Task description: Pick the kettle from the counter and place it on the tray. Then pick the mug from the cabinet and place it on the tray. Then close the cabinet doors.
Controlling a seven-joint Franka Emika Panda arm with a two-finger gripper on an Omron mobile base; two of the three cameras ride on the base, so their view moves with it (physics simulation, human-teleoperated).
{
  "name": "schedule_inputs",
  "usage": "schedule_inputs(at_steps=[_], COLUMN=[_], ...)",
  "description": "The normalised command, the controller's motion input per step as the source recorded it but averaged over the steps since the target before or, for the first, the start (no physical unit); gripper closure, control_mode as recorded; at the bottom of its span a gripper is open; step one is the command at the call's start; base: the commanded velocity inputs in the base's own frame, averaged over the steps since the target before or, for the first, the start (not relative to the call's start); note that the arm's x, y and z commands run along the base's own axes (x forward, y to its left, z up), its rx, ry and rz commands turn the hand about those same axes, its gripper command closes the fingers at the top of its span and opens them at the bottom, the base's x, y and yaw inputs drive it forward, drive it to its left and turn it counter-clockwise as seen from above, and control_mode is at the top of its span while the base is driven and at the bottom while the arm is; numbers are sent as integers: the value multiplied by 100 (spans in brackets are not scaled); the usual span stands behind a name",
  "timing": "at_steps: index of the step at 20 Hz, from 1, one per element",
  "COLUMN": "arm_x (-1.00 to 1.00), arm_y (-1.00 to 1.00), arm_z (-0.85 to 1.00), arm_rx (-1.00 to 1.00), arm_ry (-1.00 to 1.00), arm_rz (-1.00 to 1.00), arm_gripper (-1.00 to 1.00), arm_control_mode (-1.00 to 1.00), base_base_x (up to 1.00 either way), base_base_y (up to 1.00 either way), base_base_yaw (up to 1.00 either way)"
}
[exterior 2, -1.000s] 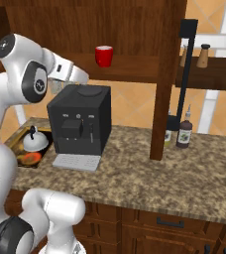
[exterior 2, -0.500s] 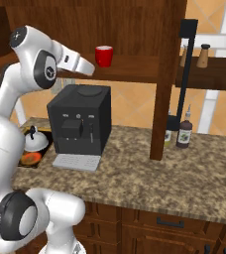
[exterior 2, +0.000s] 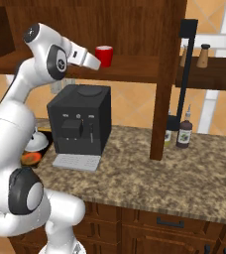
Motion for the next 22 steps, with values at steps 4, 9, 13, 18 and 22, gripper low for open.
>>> schedule_inputs(at_steps=[4, 9, 13, 18, 22], arm_x=[54, 43, 41, 42, 37], arm_y=[-4, 0, 0, 0, 0], arm_z=[0, 0, 0, -5, -8], arm_rx=[0, 0, 0, 0, 0], arm_ry=[0, 0, 0, 0, 0], arm_rz=[-2, -1, 0, 0, -1], arm_gripper=[-100, -100, -100, -100, -100], arm_control_mode=[-100, -100, -100, -100, -100], base_base_x=[0, 0, 0, 0, 0], base_base_y=[0, 0, 0, 0, 0], base_base_yaw=[0, 0, 0, 0, 0])
